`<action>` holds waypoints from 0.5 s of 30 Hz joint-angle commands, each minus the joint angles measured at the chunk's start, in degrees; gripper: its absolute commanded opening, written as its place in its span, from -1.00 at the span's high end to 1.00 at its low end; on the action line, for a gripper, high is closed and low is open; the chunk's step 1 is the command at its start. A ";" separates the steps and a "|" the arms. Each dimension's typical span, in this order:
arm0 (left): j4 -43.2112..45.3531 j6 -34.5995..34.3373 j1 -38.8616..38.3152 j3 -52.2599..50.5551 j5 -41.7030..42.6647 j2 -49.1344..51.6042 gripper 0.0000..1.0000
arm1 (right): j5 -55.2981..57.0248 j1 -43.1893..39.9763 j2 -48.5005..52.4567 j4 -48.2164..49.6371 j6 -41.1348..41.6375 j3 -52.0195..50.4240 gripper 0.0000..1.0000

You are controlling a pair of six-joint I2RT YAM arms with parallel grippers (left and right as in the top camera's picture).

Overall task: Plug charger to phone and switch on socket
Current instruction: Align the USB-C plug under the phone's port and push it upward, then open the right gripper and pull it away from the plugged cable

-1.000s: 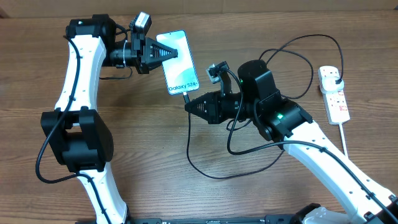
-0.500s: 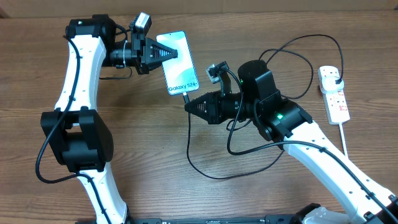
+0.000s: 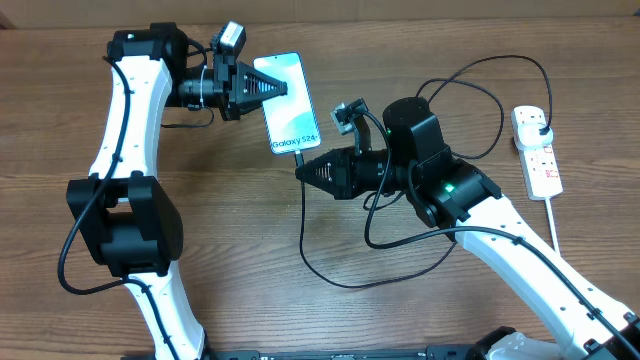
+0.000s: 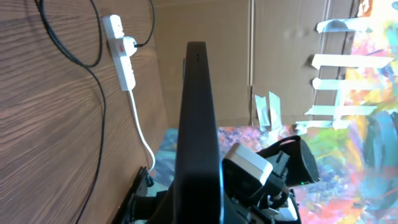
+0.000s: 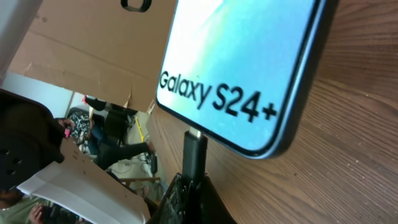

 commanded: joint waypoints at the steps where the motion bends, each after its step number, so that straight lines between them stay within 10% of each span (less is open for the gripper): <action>1: -0.81 0.74 -2.91 0.96 -4.00 -0.59 0.92 | 4.46 -1.90 -1.75 3.26 0.28 0.94 0.93; 15: -0.79 1.62 -4.11 0.96 -4.63 -0.59 0.92 | 4.46 -3.13 -1.75 3.78 1.33 0.98 0.91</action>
